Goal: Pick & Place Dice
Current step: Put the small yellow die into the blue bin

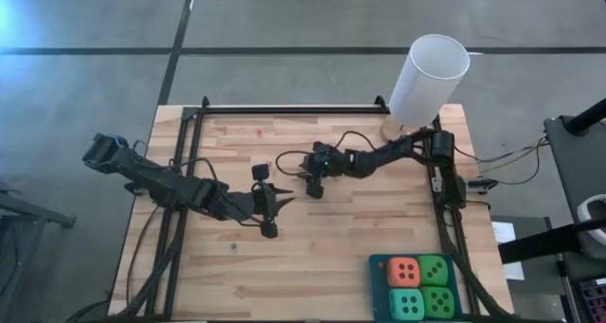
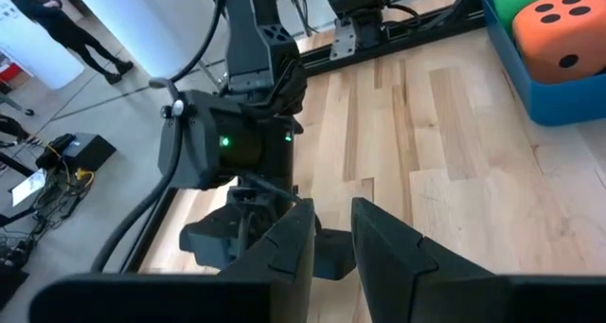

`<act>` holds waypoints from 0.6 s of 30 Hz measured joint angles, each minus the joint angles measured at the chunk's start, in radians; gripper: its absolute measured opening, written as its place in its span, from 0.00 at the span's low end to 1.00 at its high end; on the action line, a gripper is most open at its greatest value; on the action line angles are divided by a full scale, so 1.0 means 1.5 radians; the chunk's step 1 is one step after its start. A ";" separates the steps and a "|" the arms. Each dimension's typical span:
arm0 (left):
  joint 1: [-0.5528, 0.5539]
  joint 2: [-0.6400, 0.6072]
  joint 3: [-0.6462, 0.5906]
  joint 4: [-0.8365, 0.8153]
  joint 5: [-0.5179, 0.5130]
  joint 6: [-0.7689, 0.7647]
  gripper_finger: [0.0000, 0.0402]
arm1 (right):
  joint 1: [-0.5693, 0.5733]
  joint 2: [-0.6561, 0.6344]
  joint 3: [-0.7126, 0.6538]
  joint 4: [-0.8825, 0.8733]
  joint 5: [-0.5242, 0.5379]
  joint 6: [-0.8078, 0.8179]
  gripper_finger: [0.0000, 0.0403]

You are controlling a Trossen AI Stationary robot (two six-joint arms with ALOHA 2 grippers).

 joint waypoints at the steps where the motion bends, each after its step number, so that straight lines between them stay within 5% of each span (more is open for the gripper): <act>1: 0.000 0.000 0.000 0.000 0.000 0.000 0.19 | -0.001 0.003 0.001 -0.004 0.000 -0.001 0.44; 18: 0.000 0.000 0.000 0.000 0.000 0.000 0.19 | -0.007 0.022 0.008 -0.005 -0.002 -0.004 0.32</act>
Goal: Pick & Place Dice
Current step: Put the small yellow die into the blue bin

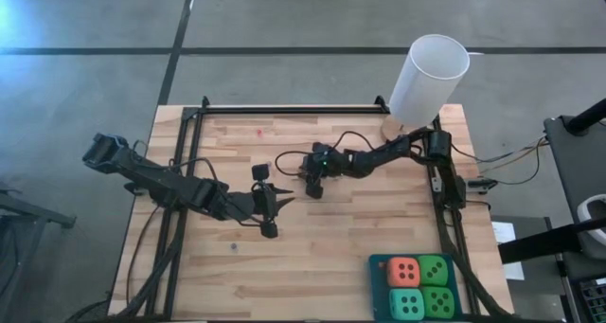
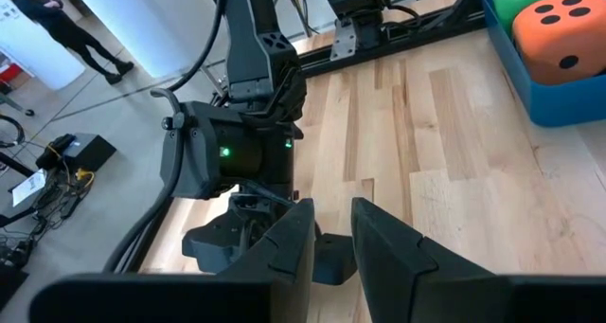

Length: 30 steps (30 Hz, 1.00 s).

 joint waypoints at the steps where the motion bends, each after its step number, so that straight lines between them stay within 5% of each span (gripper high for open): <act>1: 0.000 0.000 0.000 0.000 0.000 0.000 0.19 | 0.000 0.000 0.000 -0.001 -0.001 0.000 0.30; 9: 0.000 0.000 0.000 0.000 0.000 0.000 0.19 | 0.001 0.000 -0.001 -0.005 -0.002 0.002 0.10; 19: 0.000 0.000 0.000 0.000 0.000 0.000 0.19 | 0.021 -0.036 -0.005 -0.034 0.016 -0.009 0.11; 30: 0.000 0.000 0.000 0.003 0.000 -0.001 0.19 | 0.122 -0.242 -0.024 -0.181 0.045 -0.047 0.11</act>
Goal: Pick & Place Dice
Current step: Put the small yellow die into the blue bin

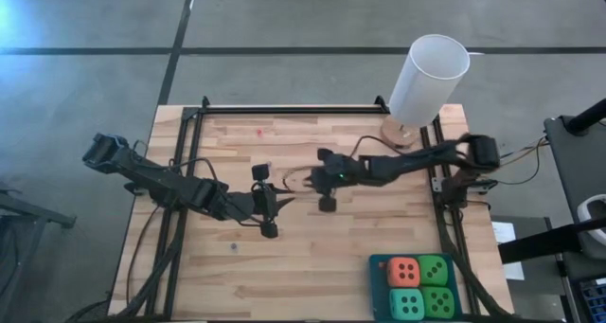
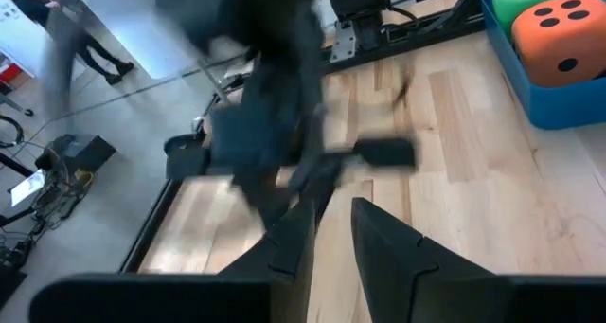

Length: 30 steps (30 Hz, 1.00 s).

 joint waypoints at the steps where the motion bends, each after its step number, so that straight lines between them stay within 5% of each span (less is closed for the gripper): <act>1: 0.000 0.000 0.000 0.000 0.000 0.000 0.19 | 0.011 -0.019 -0.005 -0.014 0.000 -0.001 0.11; 21: -0.011 0.000 0.000 0.003 0.000 0.002 0.19 | 0.225 -0.330 -0.159 -0.242 -0.005 0.058 0.12; 30: -0.011 0.000 0.000 0.002 0.000 0.003 0.19 | 0.301 -0.389 -0.179 -0.349 -0.101 0.111 0.12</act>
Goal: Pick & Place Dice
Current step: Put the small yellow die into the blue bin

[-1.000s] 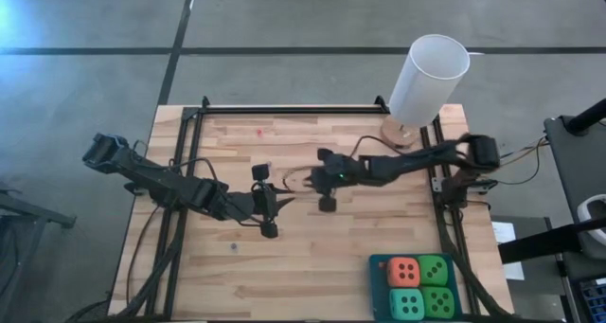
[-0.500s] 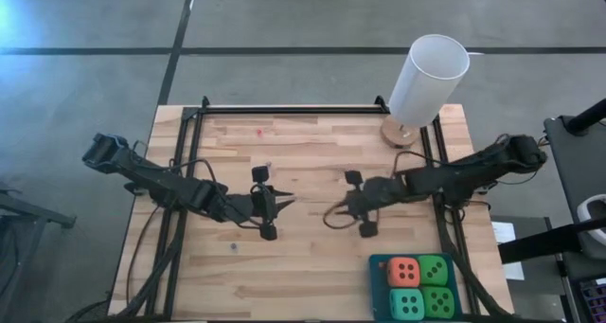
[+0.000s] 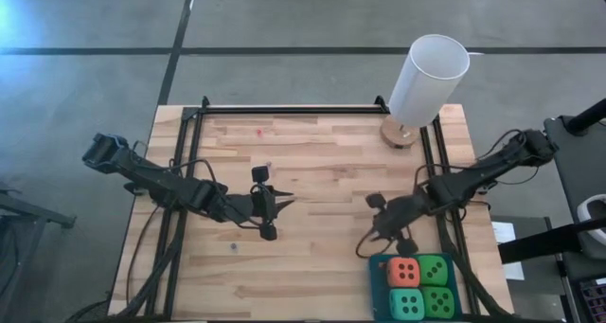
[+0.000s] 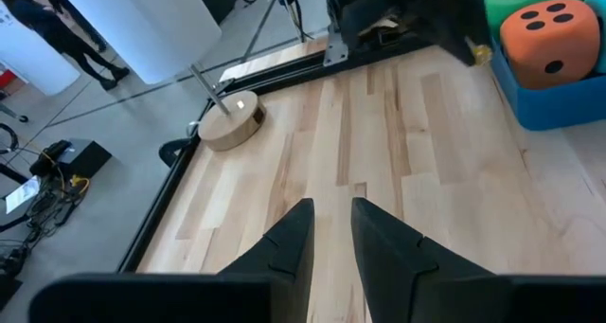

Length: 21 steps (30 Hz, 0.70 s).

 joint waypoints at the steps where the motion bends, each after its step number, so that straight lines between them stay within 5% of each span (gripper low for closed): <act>1: 0.000 0.000 0.000 0.000 0.000 0.000 0.19 | 0.008 -0.002 -0.003 -0.005 -0.011 0.010 0.12; 7: 0.000 0.000 0.000 0.000 0.000 0.003 0.20 | 0.045 0.000 -0.005 -0.006 -0.092 0.048 0.12; 21: 0.000 0.000 0.000 0.000 0.000 0.003 0.20 | 0.060 0.007 -0.006 -0.004 -0.137 0.068 0.12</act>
